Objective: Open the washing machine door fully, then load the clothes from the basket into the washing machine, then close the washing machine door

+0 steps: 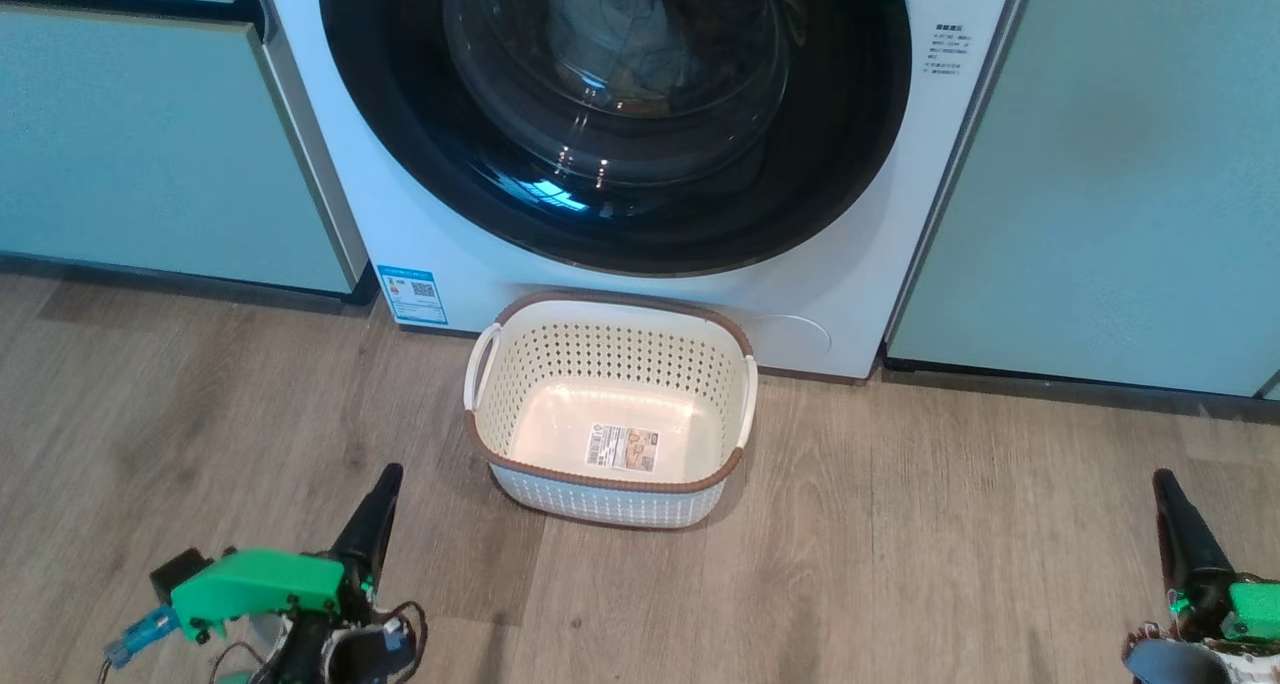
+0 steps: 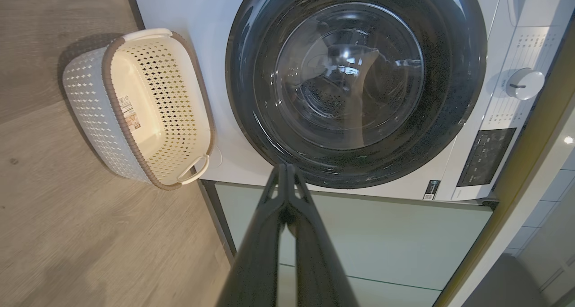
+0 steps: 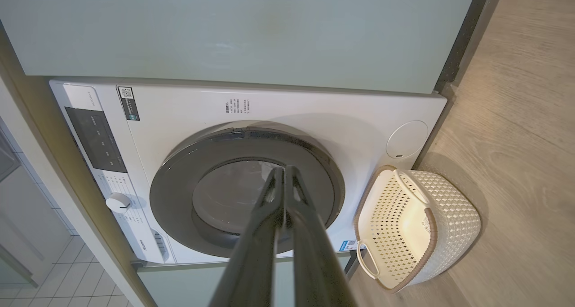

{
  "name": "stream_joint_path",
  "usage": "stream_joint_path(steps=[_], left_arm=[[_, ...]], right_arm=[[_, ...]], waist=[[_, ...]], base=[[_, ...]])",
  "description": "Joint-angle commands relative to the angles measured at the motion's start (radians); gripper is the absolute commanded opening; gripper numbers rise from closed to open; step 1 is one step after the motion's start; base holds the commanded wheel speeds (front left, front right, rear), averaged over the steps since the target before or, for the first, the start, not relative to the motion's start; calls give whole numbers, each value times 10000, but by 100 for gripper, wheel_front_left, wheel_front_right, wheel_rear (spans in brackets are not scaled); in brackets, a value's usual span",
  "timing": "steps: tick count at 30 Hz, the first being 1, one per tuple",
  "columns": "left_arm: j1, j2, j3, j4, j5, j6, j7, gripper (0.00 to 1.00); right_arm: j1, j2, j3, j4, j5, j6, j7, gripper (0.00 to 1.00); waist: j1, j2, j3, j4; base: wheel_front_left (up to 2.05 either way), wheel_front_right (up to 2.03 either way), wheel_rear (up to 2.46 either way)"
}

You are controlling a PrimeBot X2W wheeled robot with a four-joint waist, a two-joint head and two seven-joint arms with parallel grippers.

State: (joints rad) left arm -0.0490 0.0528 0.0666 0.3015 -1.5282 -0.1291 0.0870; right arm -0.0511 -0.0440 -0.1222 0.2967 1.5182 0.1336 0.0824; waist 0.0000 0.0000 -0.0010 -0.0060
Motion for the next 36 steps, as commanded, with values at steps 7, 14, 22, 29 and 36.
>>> stream_joint_path(steps=[7, 14, 22, 29, 36], left_arm=[[-590, -26, 475, -566, -802, -16, 265, 0], [-590, -26, 474, -566, -802, -16, 265, 0], [-590, -26, 474, -566, -803, -16, 265, 0], [-590, -26, 474, -566, -803, -16, 264, 0], [-590, -26, 473, -566, -803, -16, 264, 0]], right_arm=[[-569, -62, 85, -520, 904, -29, 309, 0], [-569, -62, 85, -520, 905, -29, 308, 0], [-569, -62, 85, -520, 905, -29, 308, 0], [-569, -62, 85, -520, 905, -29, 308, 0], [-569, -62, 85, -520, 905, -29, 308, 0]], waist=[[0, 0, 41, 60], [0, 0, 41, 60], [0, 0, 41, 60], [0, 0, 41, 60], [0, 0, 41, 60]], base=[[0, 0, 0], [0, 0, 0], [0, 0, 0], [0, 0, 0], [0, 0, 0]])
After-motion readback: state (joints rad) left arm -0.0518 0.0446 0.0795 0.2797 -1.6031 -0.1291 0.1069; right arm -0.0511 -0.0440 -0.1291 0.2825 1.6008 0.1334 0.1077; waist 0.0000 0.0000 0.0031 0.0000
